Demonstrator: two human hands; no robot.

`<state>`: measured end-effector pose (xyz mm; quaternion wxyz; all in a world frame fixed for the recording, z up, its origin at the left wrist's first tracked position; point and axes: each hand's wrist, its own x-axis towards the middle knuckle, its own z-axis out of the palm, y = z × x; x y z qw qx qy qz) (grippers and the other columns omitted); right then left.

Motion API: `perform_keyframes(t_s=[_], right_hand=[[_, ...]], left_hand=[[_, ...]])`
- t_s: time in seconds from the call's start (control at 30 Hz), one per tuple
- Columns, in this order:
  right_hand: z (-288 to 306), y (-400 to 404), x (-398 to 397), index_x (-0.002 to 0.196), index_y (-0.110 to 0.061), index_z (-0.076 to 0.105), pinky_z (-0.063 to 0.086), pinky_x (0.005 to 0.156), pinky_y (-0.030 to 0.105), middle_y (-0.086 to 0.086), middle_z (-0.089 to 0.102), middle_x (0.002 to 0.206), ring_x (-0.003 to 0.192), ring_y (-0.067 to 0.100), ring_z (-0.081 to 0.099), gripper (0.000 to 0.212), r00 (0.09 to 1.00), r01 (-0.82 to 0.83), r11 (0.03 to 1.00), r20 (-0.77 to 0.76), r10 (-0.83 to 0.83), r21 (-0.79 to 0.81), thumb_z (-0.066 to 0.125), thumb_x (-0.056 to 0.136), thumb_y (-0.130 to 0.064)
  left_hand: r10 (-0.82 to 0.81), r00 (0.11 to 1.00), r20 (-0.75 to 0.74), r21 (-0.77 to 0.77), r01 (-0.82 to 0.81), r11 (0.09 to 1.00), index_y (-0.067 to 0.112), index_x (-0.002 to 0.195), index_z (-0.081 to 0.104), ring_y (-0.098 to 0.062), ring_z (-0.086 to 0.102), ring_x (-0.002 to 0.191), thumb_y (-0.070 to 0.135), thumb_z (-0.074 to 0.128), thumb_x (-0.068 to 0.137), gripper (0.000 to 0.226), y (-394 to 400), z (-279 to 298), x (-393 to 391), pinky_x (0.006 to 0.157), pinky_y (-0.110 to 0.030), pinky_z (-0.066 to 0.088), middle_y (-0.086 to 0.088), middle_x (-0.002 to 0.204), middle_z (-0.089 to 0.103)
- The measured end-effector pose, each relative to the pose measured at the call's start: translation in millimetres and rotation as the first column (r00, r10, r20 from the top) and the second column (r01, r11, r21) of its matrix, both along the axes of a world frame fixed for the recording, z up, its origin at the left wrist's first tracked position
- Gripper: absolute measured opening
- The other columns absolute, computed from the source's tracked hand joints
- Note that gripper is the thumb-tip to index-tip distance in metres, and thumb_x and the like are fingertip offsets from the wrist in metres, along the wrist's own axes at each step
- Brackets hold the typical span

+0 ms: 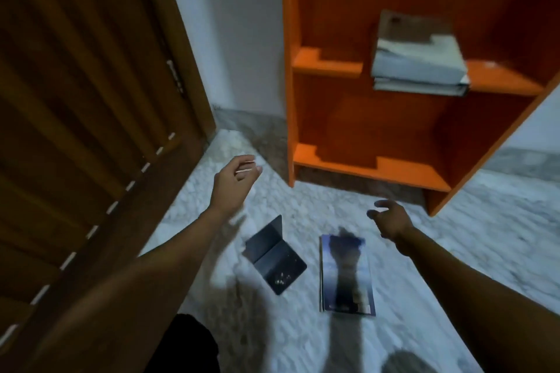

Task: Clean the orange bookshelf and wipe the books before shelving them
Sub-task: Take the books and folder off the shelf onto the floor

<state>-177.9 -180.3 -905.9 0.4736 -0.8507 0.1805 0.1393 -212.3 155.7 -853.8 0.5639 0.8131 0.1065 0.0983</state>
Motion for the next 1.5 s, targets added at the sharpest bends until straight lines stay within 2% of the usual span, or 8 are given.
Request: perform_keyframes(t_s=[0.2, 0.4, 0.83, 0.97, 1.1, 1.23, 1.4, 1.5], right_hand=[[151.6, -4.6, 38.3, 0.120, -0.014, 0.061, 0.048, 0.075, 0.038, 0.007, 0.064, 0.094, 0.082, 0.026, 0.060, 0.026, 0.900, 0.049, 0.998, 0.432, -0.059, 0.034, 0.063, 0.095, -0.023], [292.6, -6.0, 34.7, 0.134, -0.013, 0.046, 0.056, 0.080, 0.048, 0.004, 0.060, 0.097, 0.088, 0.030, 0.066, 0.037, 0.715, 0.102, 0.987, 0.681, -0.160, 0.125, 0.051, 0.102, -0.029], [468.0, -27.9, 110.5, 0.154, -0.032, 0.017, 0.056, 0.057, 0.030, 0.014, 0.058, 0.119, 0.084, 0.025, 0.067, 0.067, 0.662, 0.145, 0.684, 0.444, -0.604, 0.714, 0.048, 0.099, -0.051], [481.0, -34.1, 130.0, 0.151, -0.026, 0.025, 0.054, 0.053, 0.026, 0.012, 0.057, 0.099, 0.074, 0.018, 0.063, 0.060, 0.702, 0.145, 0.708, 0.432, -0.566, 0.691, 0.053, 0.098, -0.024], [478.8, -33.5, 131.4, 0.153, -0.031, 0.019, 0.056, 0.058, 0.028, 0.009, 0.050, 0.097, 0.075, 0.017, 0.060, 0.068, 0.690, 0.075, 0.659, 0.437, -0.576, 0.749, 0.052, 0.096, -0.014], [472.8, -33.5, 107.1, 0.138, -0.009, 0.041, 0.052, 0.049, 0.028, 0.015, 0.054, 0.098, 0.068, 0.021, 0.059, 0.047, 0.744, 0.013, 0.637, 0.418, -0.521, 0.771, 0.053, 0.093, -0.006], [472.1, -33.8, 82.5, 0.096, -0.007, 0.053, 0.059, 0.069, 0.042, 0.013, 0.057, 0.097, 0.087, 0.030, 0.063, 0.011, 0.876, -0.069, 0.656, 0.360, -0.320, 0.752, 0.054, 0.090, 0.002], [468.9, -20.2, 86.9, 0.110, -0.008, 0.062, 0.056, 0.091, 0.045, 0.010, 0.071, 0.109, 0.097, 0.030, 0.070, 0.016, 0.854, -0.018, 0.661, 0.356, -0.380, 0.750, 0.059, 0.095, -0.006]], left_hand=[[-0.141, 0.970, 0.196, -0.029, 0.150, 0.988, 0.017, 0.122, 0.062, 0.012, 0.062, 0.084, 0.027, 0.067, 0.094, 0.031, -49.4, 112.4, 67.0, 0.074, -0.007, 0.049, 0.000, 0.105, 0.068], [-0.218, 0.954, 0.208, -0.125, 0.247, 0.961, 0.047, 0.116, 0.050, -0.020, 0.068, 0.100, 0.070, 0.061, 0.068, 0.055, -91.2, 182.2, 114.1, 0.091, -0.050, 0.053, 0.001, 0.111, 0.069], [-0.363, 0.908, -0.209, 0.023, 0.376, 0.926, 0.034, 0.156, -0.012, -0.040, 0.031, 0.144, 0.071, 0.039, 0.092, 0.090, -192.0, 192.6, 182.2, 0.111, -0.054, 0.038, -0.007, 0.165, 0.015], [-0.319, 0.918, -0.234, -0.088, 0.307, 0.948, 0.033, 0.157, -0.004, -0.033, 0.054, 0.117, 0.062, 0.054, 0.091, 0.092, -216.6, 179.5, 189.1, 0.082, -0.040, 0.056, -0.008, 0.158, 0.032], [-0.288, 0.939, -0.190, -0.317, 0.219, 0.923, 0.032, 0.157, 0.004, -0.034, 0.044, 0.134, 0.045, 0.065, 0.092, 0.090, -225.6, 166.3, 196.1, 0.104, -0.052, 0.046, -0.004, 0.158, 0.032], [-0.366, 0.887, -0.280, -0.473, 0.204, 0.857, 0.032, 0.152, 0.014, -0.032, 0.065, 0.106, 0.040, 0.075, 0.084, 0.092, -213.3, 161.6, 184.3, 0.080, -0.046, 0.060, -0.011, 0.137, 0.054], [-0.490, 0.820, -0.297, -0.513, 0.296, 0.806, 0.023, 0.133, 0.039, -0.029, 0.070, 0.098, 0.017, 0.072, 0.088, 0.057, -190.4, 158.6, 160.6, 0.076, -0.045, 0.061, -0.012, 0.118, 0.066], [-0.457, 0.841, -0.290, -0.506, 0.271, 0.819, 0.015, 0.127, 0.049, -0.032, 0.073, 0.097, 0.023, 0.075, 0.082, 0.053, -191.5, 165.2, 152.8, 0.086, -0.054, 0.058, -0.015, 0.113, 0.071]])
